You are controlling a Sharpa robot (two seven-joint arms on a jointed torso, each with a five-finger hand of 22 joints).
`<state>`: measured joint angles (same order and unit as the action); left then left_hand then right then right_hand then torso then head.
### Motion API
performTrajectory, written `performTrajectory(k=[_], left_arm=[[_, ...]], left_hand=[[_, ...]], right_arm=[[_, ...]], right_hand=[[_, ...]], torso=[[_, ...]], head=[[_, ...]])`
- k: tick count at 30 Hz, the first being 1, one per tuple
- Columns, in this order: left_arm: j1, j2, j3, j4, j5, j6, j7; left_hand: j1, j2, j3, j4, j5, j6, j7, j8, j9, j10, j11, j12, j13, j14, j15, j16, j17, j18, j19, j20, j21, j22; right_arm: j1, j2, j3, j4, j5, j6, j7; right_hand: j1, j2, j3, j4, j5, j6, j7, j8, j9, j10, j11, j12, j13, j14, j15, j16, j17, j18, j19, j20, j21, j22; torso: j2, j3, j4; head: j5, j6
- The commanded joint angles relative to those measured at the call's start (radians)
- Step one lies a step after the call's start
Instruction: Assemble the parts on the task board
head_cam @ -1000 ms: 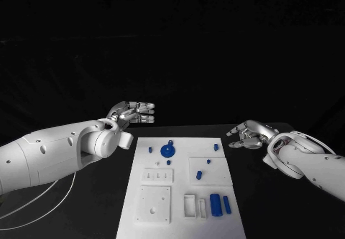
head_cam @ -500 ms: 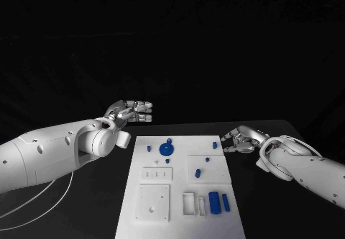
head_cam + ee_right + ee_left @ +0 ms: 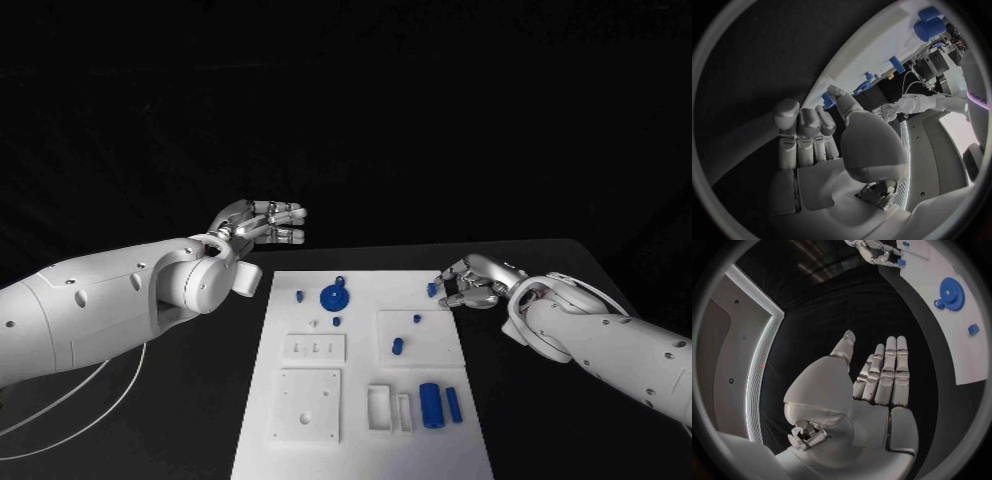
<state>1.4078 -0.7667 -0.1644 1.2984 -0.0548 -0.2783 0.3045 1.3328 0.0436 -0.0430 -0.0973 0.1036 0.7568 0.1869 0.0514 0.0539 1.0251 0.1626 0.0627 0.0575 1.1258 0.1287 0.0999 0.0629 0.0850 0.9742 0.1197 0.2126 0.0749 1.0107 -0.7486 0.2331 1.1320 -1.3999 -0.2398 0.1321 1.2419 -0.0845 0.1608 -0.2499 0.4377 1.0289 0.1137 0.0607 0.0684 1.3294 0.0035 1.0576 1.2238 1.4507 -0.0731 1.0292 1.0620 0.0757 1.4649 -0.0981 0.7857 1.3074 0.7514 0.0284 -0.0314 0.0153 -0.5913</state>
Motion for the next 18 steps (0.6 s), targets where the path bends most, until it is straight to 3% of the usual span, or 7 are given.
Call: performTrajectory(k=[1, 9, 18], left_arm=[[0.001, 0.001, 0.001, 0.005, -0.011, 0.009, 0.0], [0.001, 0.0, 0.001, 0.008, -0.011, 0.009, -0.002], [0.001, 0.0, 0.001, 0.009, -0.011, 0.007, -0.005]], left_hand=[[0.01, 0.003, -0.001, -0.006, -0.003, -0.002, -0.003, 0.002, 0.0, -0.005, 0.0, -0.002, 0.001, 0.002, 0.003, -0.003, 0.001, -0.008, 0.001, 0.0, 0.005, -0.001], [0.009, 0.004, -0.002, -0.007, -0.003, -0.003, -0.003, 0.001, 0.0, -0.005, 0.0, -0.002, 0.001, 0.003, 0.003, -0.004, 0.001, -0.008, 0.001, 0.0, 0.005, -0.001], [0.008, 0.005, -0.002, -0.008, -0.003, -0.004, -0.003, 0.001, 0.0, -0.005, 0.0, -0.002, 0.001, 0.003, 0.003, -0.004, 0.001, -0.008, 0.001, 0.0, 0.005, -0.001]], right_arm=[[-0.001, 0.006, 0.0, -0.006, -0.025, -0.037, -0.021], [-0.001, 0.02, 0.0, -0.019, -0.021, -0.057, -0.04], [-0.006, 0.038, 0.0, -0.031, -0.014, -0.051, -0.038]], right_hand=[[-0.011, 0.002, -0.027, 0.03, -0.004, -0.002, -0.005, 0.002, -0.001, -0.002, -0.003, 0.005, 0.002, 0.002, -0.002, 0.003, 0.004, 0.006, 0.039, 0.002, 0.005, 0.093], [0.001, 0.004, -0.041, 0.046, -0.02, -0.002, -0.005, 0.002, -0.001, -0.002, -0.003, 0.005, 0.002, 0.002, -0.001, 0.002, 0.005, 0.007, 0.04, 0.003, 0.005, 0.093], [0.005, 0.005, -0.04, 0.05, -0.021, -0.001, -0.005, 0.002, 0.0, -0.001, -0.003, 0.008, 0.004, 0.003, -0.001, 0.005, 0.008, 0.007, 0.041, 0.003, 0.009, 0.095]], torso=[[0.0, 0.0, -0.0005], [0.0, -0.0014, 0.0], [-0.001, 0.0003, -0.0018]], head=[[0.003, -0.005], [0.003, -0.006], [0.012, -0.007]])
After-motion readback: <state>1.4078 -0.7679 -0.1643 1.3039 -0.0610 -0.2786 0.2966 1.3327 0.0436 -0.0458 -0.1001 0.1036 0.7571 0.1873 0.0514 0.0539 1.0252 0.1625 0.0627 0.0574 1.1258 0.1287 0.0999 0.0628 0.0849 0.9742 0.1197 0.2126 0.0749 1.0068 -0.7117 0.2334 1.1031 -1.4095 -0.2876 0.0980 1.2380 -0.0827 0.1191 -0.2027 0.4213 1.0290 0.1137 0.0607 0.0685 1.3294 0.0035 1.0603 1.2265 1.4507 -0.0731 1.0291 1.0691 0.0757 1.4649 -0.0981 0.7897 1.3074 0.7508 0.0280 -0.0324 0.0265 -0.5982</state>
